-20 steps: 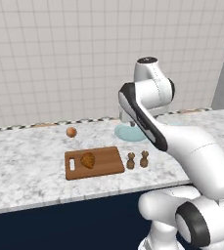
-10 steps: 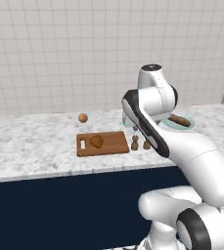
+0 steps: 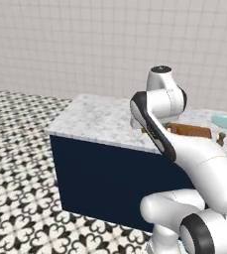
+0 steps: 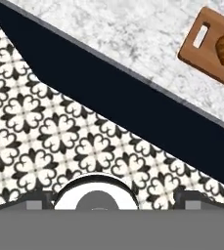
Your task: From the different types of pastries on the counter, select a croissant and place it on the cutting board. Then retrieve a jar of jam from the cabinet and place it alongside the croissant on the cutting board.
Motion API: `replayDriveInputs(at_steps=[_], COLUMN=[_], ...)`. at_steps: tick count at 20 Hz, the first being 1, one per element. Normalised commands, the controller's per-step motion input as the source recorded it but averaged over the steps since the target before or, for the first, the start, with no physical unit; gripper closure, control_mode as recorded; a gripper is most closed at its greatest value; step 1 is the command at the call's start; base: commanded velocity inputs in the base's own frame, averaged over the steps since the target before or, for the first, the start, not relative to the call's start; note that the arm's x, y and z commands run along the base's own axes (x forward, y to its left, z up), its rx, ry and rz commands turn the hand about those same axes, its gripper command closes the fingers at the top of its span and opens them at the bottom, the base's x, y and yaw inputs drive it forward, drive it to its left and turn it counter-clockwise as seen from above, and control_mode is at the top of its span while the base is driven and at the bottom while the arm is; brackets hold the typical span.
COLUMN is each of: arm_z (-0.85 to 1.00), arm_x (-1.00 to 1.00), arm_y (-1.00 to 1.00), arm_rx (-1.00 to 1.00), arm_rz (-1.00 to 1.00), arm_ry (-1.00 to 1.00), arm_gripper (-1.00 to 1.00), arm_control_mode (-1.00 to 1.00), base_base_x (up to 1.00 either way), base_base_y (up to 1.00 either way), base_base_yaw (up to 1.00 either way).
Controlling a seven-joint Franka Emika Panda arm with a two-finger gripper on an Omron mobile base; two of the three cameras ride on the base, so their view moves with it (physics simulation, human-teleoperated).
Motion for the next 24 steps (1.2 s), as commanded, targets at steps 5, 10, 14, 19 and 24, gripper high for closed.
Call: replayDriveInputs(at_steps=[5, 10, 14, 19, 24], arm_z=[0.00, 0.00, 0.00, 0.00, 0.00], arm_x=[0.00, 0.00, 0.00, 0.00, 0.00], arm_y=[0.00, 0.00, 0.00, 0.00, 0.00], arm_rx=[0.00, 0.00, 0.00, 0.00, 0.00], arm_rz=[0.00, 0.00, 0.00, 0.00, 0.00], arm_ry=[0.00, 0.00, 0.00, 0.00, 0.00], arm_gripper=[-1.00, -1.00, -1.00, -1.00, -1.00], arm_control_mode=[1.00, 1.00, 1.00, 1.00, 1.00], base_base_x=[0.21, 0.74, 0.98, 1.00, 1.00], base_base_y=[0.86, 0.67, 0.57, 0.39, 0.06], base_base_yaw=[0.60, 0.49, 0.43, 0.32, 0.19])
